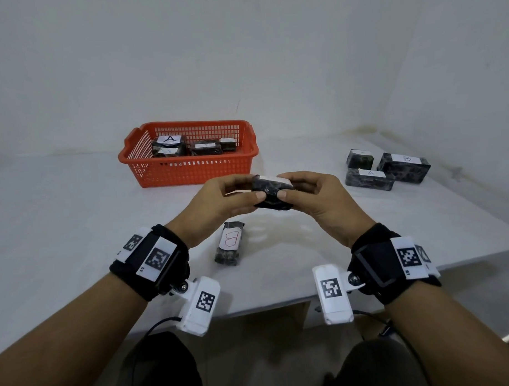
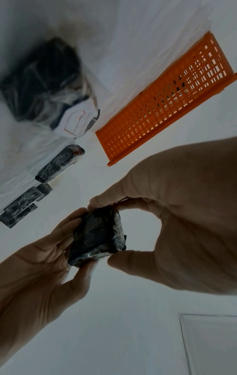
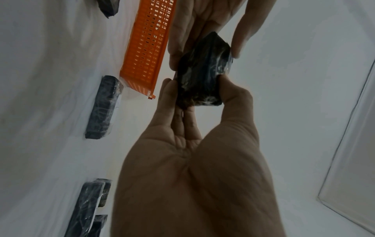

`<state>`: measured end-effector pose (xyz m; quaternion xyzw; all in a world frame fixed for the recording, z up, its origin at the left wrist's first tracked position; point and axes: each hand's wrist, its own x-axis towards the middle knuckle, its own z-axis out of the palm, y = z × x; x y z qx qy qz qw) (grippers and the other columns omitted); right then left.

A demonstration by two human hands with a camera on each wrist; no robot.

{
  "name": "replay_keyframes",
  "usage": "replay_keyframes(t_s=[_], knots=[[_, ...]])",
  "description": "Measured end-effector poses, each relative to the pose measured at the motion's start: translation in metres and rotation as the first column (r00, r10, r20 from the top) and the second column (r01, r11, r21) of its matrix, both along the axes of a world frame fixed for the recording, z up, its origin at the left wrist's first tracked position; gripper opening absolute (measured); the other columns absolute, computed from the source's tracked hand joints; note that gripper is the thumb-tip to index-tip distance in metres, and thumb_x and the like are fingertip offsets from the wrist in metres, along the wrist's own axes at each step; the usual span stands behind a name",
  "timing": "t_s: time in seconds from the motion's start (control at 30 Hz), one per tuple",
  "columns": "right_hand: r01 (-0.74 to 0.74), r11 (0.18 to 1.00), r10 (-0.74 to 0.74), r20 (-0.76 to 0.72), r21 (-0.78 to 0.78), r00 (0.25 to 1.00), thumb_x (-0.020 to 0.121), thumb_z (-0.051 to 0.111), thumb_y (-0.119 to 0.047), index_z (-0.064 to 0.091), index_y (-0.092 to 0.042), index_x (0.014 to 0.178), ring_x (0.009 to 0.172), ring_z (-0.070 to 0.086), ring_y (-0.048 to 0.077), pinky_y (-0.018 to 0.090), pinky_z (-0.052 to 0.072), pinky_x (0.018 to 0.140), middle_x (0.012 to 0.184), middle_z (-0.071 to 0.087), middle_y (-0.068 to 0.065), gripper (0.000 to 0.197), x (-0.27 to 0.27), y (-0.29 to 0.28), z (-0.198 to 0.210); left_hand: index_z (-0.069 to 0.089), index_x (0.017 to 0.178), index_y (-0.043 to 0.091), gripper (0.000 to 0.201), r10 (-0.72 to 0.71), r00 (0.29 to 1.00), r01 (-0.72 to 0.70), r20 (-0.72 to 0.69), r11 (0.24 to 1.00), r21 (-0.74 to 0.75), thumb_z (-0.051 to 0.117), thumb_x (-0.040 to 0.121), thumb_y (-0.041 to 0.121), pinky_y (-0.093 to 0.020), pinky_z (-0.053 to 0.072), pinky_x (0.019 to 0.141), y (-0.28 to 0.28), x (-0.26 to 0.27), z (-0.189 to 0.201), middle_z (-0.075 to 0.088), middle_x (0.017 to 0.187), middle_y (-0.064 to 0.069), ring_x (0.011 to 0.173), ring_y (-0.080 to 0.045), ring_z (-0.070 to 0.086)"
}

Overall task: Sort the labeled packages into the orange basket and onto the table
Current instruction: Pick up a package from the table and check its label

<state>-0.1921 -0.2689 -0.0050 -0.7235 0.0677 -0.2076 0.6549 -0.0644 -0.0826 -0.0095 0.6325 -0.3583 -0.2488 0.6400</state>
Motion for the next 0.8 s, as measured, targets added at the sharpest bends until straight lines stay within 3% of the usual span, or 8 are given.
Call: replay_keyframes(t_s=[0.17,0.33,0.4,0.47,0.53,0.6,0.73,0.8], knots=[[-0.098,0.985,0.105,-0.039,0.145,0.994,0.082,0.084,-0.012,0.064,-0.006,0.13,0.109,0.073,0.027,0.038,0.06,0.092,0.123,0.073,0.013,0.052,0.002,0.003,0.0,0.067,0.126,0.008,0.043,0.087,0.992,-0.088,0.087,0.996,0.009,0.077,0.086,-0.002,-0.039,0.057,0.102,0.0,0.0,0.004,0.077,0.121,-0.005,0.111,-0.02,0.074],[-0.027,0.954,0.061,-0.104,0.298,0.993,0.099,0.066,-0.013,0.068,0.006,0.117,0.089,0.076,0.032,0.037,0.063,0.074,0.103,0.076,0.02,0.026,0.005,0.007,0.0,0.06,0.136,0.012,0.063,-0.006,0.995,0.002,0.096,0.999,0.043,0.079,0.08,-0.012,-0.034,0.059,0.096,-0.001,-0.002,0.006,0.069,0.134,-0.003,0.118,-0.017,0.07],[-0.017,0.965,0.041,-0.089,0.261,0.995,0.097,0.068,-0.011,0.068,0.005,0.12,0.091,0.076,0.033,0.038,0.063,0.075,0.107,0.076,0.022,0.028,0.005,0.007,-0.001,0.058,0.139,0.012,0.064,-0.029,0.998,0.026,0.061,0.999,0.047,0.079,0.081,-0.008,-0.033,0.058,0.097,-0.003,-0.004,0.007,0.068,0.135,-0.004,0.119,-0.017,0.07],[-0.022,0.979,0.038,-0.076,0.205,0.996,0.095,0.071,-0.009,0.069,0.002,0.123,0.098,0.076,0.036,0.04,0.063,0.078,0.111,0.077,0.021,0.03,0.005,0.006,-0.003,0.063,0.134,0.008,0.046,-0.049,0.998,0.048,0.028,0.998,0.027,0.074,0.09,0.005,-0.038,0.057,0.101,-0.004,-0.005,0.006,0.072,0.129,-0.009,0.119,-0.025,0.07],[-0.029,0.984,0.042,-0.069,0.178,0.997,0.093,0.073,-0.008,0.069,0.0,0.123,0.102,0.075,0.037,0.044,0.063,0.083,0.111,0.077,0.02,0.031,0.003,0.007,-0.004,0.069,0.128,0.005,0.03,0.007,0.999,-0.008,0.031,1.0,0.02,0.066,0.099,0.01,-0.046,0.056,0.104,-0.005,-0.006,0.004,0.076,0.122,-0.012,0.114,-0.029,0.073],[-0.022,0.983,0.036,-0.07,0.18,0.997,0.092,0.074,-0.007,0.069,0.001,0.123,0.104,0.075,0.036,0.045,0.063,0.085,0.111,0.077,0.018,0.032,0.002,0.009,-0.006,0.071,0.126,0.007,0.028,0.086,0.993,-0.09,0.075,0.995,0.048,0.068,0.098,0.011,-0.053,0.055,0.104,-0.006,-0.004,0.0,0.078,0.115,-0.011,0.108,-0.028,0.075],[-0.061,0.984,0.074,-0.078,0.165,0.994,0.091,0.074,-0.006,0.071,-0.002,0.12,0.107,0.075,0.03,0.038,0.061,0.091,0.112,0.078,0.014,0.029,0.001,0.012,-0.009,0.073,0.121,0.009,0.026,0.139,0.985,-0.145,0.106,0.988,0.057,0.071,0.095,0.009,-0.057,0.056,0.1,-0.007,-0.004,-0.003,0.079,0.111,-0.009,0.104,-0.026,0.077],[-0.061,0.991,0.071,-0.078,0.12,0.994,0.089,0.076,-0.005,0.073,-0.003,0.117,0.105,0.076,0.028,0.032,0.061,0.088,0.111,0.079,0.013,0.028,0.001,0.013,-0.01,0.073,0.121,0.006,0.025,0.153,0.984,-0.156,0.089,0.987,0.026,0.07,0.095,0.007,-0.05,0.059,0.099,-0.007,-0.006,-0.001,0.08,0.11,-0.009,0.103,-0.025,0.077]])
